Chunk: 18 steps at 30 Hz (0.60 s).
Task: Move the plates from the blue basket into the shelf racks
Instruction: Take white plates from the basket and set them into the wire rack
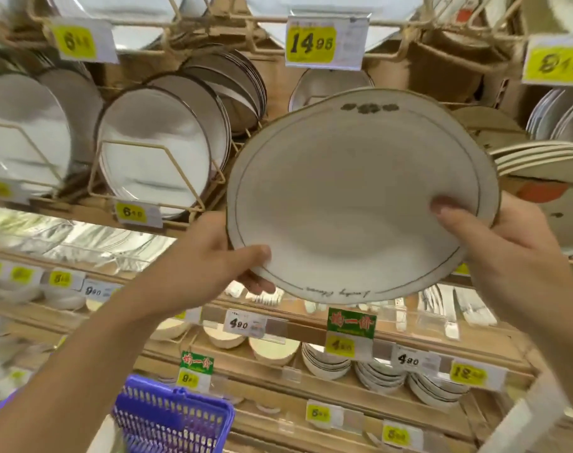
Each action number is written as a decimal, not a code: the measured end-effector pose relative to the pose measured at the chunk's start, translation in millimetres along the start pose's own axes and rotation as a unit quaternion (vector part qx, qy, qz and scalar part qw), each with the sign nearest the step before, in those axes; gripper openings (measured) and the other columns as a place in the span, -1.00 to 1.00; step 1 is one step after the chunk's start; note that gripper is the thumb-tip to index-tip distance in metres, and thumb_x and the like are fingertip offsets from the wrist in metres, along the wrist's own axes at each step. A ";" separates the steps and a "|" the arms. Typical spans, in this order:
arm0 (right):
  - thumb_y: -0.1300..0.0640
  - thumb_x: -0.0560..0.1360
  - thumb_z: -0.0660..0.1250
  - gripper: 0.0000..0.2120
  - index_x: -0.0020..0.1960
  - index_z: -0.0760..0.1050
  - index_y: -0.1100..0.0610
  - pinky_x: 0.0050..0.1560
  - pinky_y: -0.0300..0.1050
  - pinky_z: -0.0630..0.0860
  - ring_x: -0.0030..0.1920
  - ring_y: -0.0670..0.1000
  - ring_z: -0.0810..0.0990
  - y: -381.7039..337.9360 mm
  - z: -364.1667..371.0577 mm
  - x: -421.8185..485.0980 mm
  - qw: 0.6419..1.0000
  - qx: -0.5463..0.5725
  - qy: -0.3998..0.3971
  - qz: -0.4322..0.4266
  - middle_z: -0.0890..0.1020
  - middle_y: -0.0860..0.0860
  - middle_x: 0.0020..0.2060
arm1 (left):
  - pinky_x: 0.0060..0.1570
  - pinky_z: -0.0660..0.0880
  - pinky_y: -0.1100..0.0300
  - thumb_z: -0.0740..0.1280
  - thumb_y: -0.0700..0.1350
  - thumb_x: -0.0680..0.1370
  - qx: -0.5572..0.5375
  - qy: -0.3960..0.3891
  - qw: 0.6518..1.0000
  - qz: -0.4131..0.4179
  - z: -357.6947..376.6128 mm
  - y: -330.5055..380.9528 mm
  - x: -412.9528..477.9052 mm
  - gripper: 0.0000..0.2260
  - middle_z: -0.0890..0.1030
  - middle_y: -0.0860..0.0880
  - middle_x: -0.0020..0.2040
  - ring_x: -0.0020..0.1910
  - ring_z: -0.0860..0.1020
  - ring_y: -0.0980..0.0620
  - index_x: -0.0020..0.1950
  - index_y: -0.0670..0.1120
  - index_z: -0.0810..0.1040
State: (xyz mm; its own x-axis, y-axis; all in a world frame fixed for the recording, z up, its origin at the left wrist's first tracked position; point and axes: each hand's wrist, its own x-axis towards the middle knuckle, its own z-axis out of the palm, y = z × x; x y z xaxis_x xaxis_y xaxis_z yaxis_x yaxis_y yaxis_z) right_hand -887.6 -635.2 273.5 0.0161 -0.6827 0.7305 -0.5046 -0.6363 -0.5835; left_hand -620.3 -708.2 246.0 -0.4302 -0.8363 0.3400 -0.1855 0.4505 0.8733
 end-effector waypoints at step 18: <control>0.23 0.53 0.16 -0.65 0.27 0.48 0.05 -0.05 0.03 0.42 0.12 0.30 0.55 34.9 14.8 108.6 0.925 -0.374 0.048 -0.055 0.63 0.19 0.10 | -0.02 0.46 0.13 0.36 -0.17 0.49 0.281 0.309 0.881 0.224 -13.6 6.9 133.6 -0.77 0.68 -0.19 0.06 0.10 0.61 -0.05 0.12 -0.16 0.65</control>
State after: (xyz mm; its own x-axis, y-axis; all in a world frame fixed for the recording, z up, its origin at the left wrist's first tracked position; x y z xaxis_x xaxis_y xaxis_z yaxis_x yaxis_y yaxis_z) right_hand -890.7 -736.9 327.2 0.0438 -0.5714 0.8195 -0.9608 -0.2489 -0.1222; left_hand -667.1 -821.1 302.2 -0.0411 -0.4672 0.8832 -0.6020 0.7171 0.3513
